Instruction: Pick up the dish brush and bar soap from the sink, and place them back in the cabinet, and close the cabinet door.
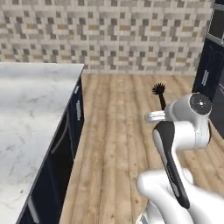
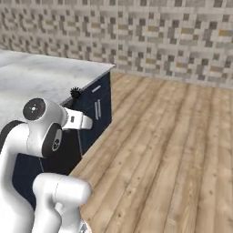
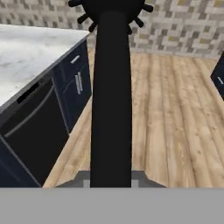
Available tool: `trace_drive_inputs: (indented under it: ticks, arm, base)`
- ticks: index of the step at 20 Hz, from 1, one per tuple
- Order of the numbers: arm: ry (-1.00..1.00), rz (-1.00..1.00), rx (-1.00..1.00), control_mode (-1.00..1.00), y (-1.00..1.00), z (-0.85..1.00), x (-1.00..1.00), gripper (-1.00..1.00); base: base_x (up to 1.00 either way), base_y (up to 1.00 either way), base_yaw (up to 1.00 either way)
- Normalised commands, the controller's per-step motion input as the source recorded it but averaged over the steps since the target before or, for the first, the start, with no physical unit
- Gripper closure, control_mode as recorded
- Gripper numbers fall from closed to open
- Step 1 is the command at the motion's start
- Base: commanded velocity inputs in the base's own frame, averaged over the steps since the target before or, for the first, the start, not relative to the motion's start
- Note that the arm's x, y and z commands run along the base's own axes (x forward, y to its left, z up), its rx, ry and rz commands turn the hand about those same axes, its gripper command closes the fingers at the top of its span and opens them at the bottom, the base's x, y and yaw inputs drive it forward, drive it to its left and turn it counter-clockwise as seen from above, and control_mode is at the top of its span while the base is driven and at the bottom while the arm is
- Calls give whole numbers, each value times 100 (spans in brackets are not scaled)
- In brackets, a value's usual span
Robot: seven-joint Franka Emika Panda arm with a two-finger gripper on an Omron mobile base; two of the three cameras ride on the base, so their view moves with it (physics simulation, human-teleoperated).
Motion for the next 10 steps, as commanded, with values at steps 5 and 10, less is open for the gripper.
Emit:
trace_drive_inputs:
  ticks: [5,10]
  arm:
    - [0,0,0,100,0,0,0,100]
    - [0,0,0,100,0,0,0,100]
  base:
    - [29,-14,-66]
    - [28,-34,-58]
